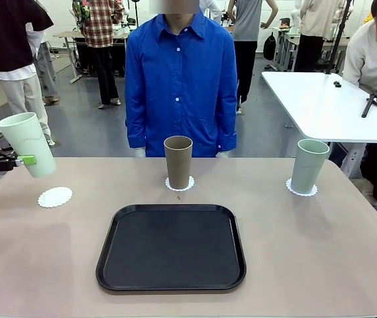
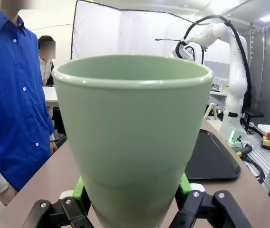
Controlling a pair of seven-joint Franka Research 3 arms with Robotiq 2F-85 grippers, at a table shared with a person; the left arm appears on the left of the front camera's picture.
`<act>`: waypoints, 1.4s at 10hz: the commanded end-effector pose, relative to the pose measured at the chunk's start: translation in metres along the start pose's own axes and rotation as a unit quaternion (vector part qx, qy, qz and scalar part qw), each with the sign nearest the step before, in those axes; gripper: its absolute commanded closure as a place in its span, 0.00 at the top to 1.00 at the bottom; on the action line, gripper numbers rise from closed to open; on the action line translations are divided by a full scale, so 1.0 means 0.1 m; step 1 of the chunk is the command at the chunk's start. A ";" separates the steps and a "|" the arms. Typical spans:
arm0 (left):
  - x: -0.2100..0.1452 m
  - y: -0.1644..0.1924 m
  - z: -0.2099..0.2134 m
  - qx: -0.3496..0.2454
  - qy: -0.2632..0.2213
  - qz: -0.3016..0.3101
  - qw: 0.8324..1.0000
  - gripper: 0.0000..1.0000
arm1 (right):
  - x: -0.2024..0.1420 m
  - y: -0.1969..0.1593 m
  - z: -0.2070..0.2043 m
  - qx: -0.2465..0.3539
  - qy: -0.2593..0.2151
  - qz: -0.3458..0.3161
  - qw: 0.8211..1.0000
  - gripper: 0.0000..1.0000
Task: Place coasters on the table and set cups on them.
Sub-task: Take one Reusable plastic cup from the Flat Tray and place it on a coaster set by the human.
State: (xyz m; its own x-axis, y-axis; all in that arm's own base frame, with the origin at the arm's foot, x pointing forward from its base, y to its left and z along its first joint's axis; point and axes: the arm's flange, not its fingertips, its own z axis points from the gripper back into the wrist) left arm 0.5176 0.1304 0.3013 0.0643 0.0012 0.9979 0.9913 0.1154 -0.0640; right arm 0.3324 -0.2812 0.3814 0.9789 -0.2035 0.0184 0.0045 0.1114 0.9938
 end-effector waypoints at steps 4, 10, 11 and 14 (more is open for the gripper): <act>-0.21 -0.03 0.05 -0.011 0.058 -0.019 0.998 0.84 | 0.00 0.01 0.00 -0.002 -0.001 0.003 1.000 1.00; -0.64 0.04 -0.08 0.015 0.084 -0.009 0.996 0.84 | 0.00 0.01 0.00 -0.002 -0.001 0.003 1.000 1.00; -0.69 0.05 -0.10 0.020 0.088 -0.008 0.996 0.84 | 0.00 0.01 0.00 -0.002 -0.001 0.003 1.000 1.00; -0.75 0.10 -0.14 0.031 0.075 -0.011 0.997 0.84 | 0.00 0.01 0.00 -0.002 -0.001 0.003 1.000 1.00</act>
State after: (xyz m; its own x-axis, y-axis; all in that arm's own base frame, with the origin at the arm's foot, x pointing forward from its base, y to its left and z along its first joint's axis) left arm 0.5225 0.1211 0.2254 0.0990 -0.1676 0.9809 0.9853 0.1546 -0.0730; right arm 0.3324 -0.2812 0.3814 0.9789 -0.2035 0.0184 0.0045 0.1114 0.9938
